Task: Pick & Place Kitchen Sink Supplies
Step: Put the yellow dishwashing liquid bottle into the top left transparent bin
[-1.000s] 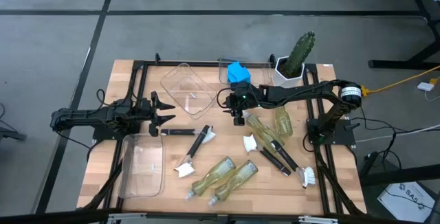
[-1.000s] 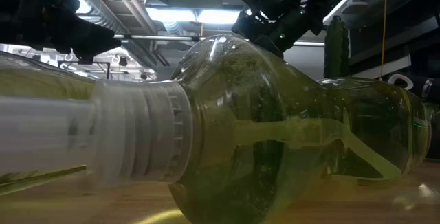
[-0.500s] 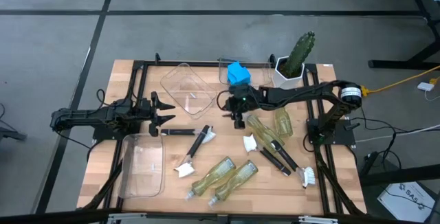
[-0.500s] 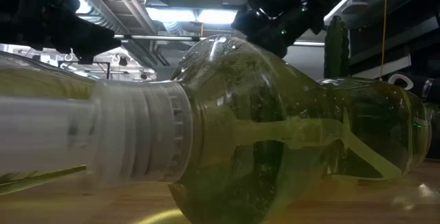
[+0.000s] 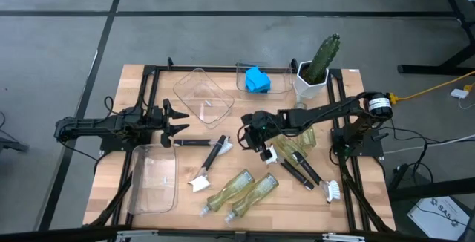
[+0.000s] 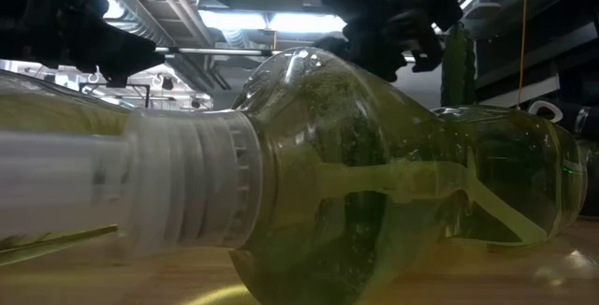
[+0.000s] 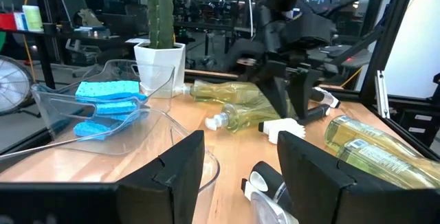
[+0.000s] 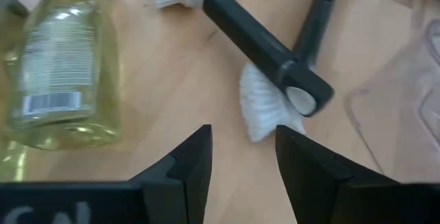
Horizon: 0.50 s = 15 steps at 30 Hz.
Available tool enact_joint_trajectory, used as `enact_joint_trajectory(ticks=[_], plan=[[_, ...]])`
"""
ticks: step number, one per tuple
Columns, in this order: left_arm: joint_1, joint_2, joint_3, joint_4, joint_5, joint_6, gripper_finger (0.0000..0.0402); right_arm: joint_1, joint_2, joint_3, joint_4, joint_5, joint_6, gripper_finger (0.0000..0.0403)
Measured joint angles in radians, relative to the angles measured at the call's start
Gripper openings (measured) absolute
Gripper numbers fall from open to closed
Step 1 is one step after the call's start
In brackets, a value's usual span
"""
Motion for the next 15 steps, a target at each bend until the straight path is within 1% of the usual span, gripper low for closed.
enact_joint_trajectory(ticks=[4,12,15], plan=[[0.0,0.0,0.0,0.0,0.0,0.0,0.018,0.023,0.0,0.0,0.002,0.0,0.004,0.0182],[0.0,0.0,0.0,0.0,0.0,0.0,0.018,0.052,0.0,0.0,-0.031,0.002,0.007,0.0257],[0.0,0.0,0.0,0.0,0.0,0.0,0.018,0.07,0.0,0.0,-0.028,0.002,0.007,0.0276]])
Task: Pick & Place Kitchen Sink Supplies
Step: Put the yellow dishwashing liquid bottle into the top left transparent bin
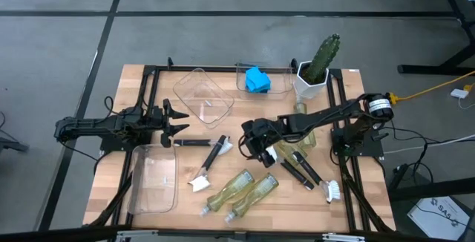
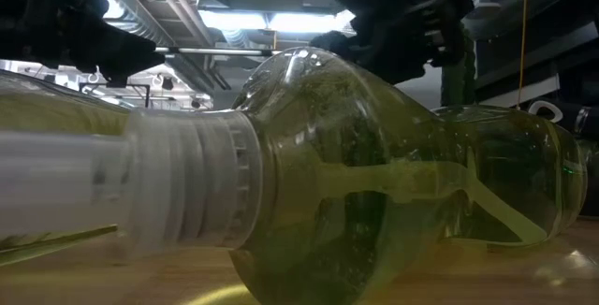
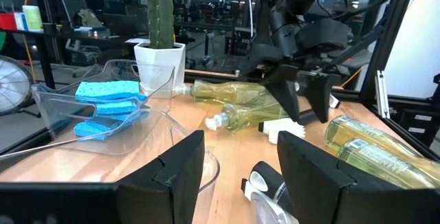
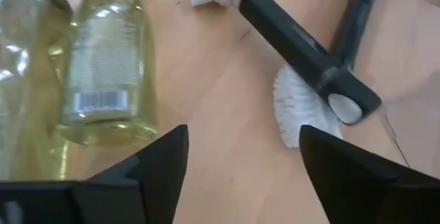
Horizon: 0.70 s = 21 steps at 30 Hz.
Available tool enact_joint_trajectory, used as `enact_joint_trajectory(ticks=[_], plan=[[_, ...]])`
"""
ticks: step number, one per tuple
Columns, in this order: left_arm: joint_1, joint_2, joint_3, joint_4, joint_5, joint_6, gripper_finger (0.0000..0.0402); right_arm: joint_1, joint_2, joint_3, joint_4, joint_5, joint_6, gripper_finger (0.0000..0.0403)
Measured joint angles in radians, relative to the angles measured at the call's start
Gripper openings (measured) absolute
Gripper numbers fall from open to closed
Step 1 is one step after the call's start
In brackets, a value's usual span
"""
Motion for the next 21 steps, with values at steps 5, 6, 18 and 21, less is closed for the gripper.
enact_joint_trajectory(ticks=[5,6,18,21], plan=[[0.0,0.0,0.0,0.0,0.0,0.0,0.018,0.038,0.001,0.0,0.138,0.0,-0.064,0.0284],[0.0,0.0,0.0,0.0,0.0,0.0,0.018,0.046,0.006,0.0,0.173,0.0,-0.095,0.0284],[0.0,0.0,0.0,0.0,0.0,0.0,0.018,0.065,0.193,0.035,0.481,0.066,-0.245,0.0285],[0.0,0.0,0.0,0.0,0.0,0.0,0.018,0.065,0.228,0.093,0.381,0.208,-0.245,0.0285]])
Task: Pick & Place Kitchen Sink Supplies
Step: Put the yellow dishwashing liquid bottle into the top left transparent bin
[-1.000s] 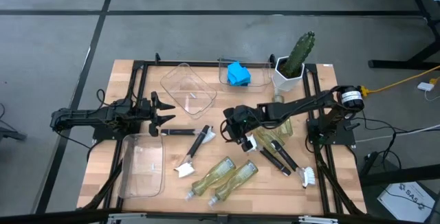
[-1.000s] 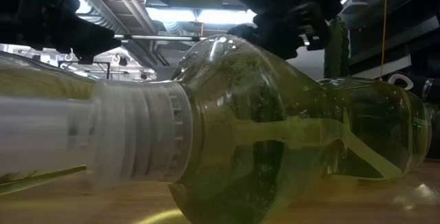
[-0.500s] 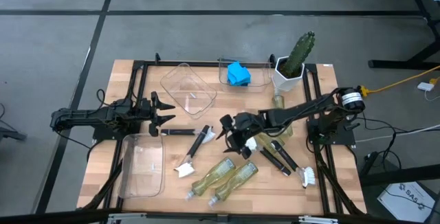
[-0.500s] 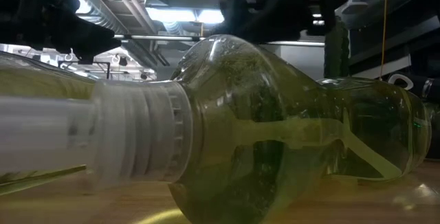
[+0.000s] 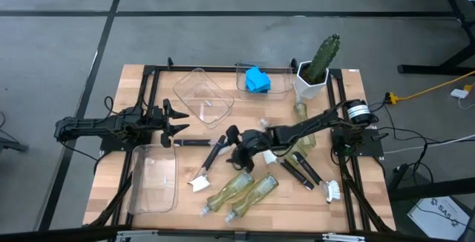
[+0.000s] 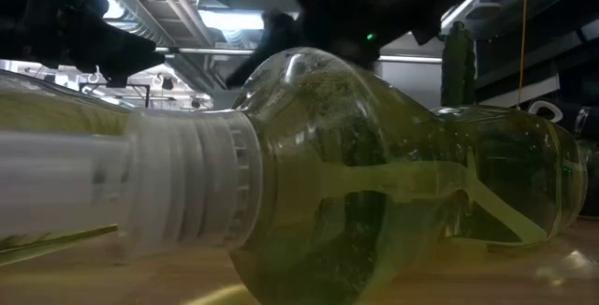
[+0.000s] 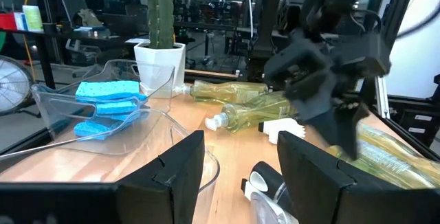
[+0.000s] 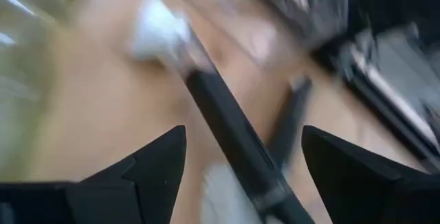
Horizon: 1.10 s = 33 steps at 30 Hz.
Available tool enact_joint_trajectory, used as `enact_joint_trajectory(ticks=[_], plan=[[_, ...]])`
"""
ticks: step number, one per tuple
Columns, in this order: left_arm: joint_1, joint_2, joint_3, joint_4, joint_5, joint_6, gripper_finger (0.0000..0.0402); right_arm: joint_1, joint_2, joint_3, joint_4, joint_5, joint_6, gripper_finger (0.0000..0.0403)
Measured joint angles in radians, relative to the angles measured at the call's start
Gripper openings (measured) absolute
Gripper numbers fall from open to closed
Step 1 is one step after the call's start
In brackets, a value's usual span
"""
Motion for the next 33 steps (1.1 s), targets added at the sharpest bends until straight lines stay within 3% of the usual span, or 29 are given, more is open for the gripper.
enact_joint_trajectory(ticks=[5,11,15,23,28,33], plan=[[0.0,0.0,0.0,0.0,0.0,0.0,0.018,-0.004,0.023,0.127,-0.335,0.181,0.094,0.0285],[0.0,0.0,0.0,0.0,0.0,0.0,0.018,-0.033,0.019,0.258,-0.765,0.184,0.326,0.0285],[0.0,0.0,0.0,0.0,0.0,0.0,0.018,-0.077,0.019,0.284,-0.957,0.185,0.403,0.0285],[0.0,0.0,0.0,0.0,0.0,0.0,0.018,-0.214,-0.004,0.287,-1.075,0.085,0.563,0.0285],[0.0,0.0,0.0,0.0,0.0,0.0,0.018,-0.288,-0.003,0.287,-1.178,0.083,0.796,0.0284],[0.0,0.0,0.0,0.0,0.0,0.0,0.018,-0.324,-0.003,0.286,-1.224,0.122,0.925,0.0284]])
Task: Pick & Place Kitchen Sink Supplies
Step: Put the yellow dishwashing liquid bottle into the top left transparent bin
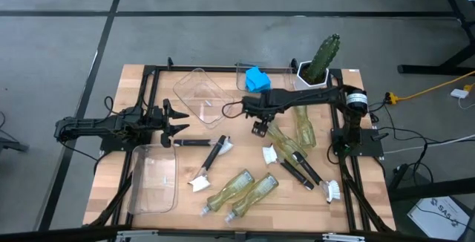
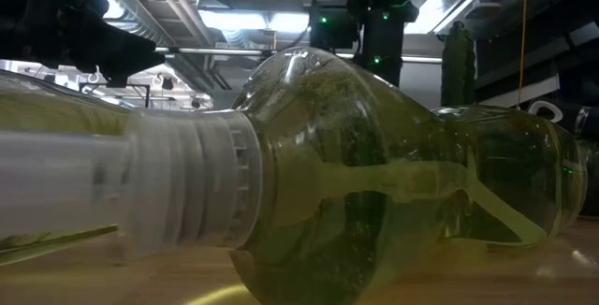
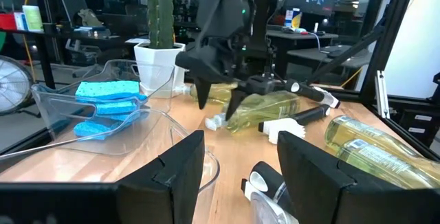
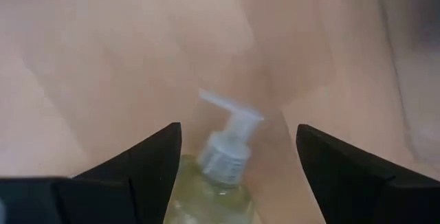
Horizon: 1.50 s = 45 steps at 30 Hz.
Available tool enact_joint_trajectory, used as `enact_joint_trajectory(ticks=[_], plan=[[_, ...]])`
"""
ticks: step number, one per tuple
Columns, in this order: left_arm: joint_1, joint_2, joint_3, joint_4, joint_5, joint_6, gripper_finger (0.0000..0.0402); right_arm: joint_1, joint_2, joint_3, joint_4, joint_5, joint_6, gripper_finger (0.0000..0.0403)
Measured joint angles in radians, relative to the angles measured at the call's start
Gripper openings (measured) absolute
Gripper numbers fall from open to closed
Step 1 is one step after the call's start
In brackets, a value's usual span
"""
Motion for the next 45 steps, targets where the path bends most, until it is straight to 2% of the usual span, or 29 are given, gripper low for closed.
enact_joint_trajectory(ticks=[14,17,20,28,35,45], plan=[[0.0,0.0,0.0,0.0,0.0,0.0,0.018,-0.021,0.001,-0.135,0.117,0.003,0.08,0.0284],[0.0,0.0,0.0,0.0,0.0,0.0,0.018,-0.021,0.001,-0.14,0.147,0.004,0.088,0.0269],[0.0,0.0,0.0,0.0,0.0,0.0,0.018,-0.022,0.001,-0.14,0.159,0.003,0.102,0.0229],[0.0,0.0,0.0,0.0,0.0,0.0,0.018,-0.022,0.0,-0.137,0.164,-0.015,0.124,0.0067],[0.0,0.0,0.0,0.0,0.0,0.0,0.018,-0.034,0.004,-0.098,0.149,-0.042,0.044,0.0062],[0.0,0.0,0.0,0.0,0.0,0.0,0.018,-0.033,0.005,0.147,0.098,-0.067,-0.136,0.0061]])
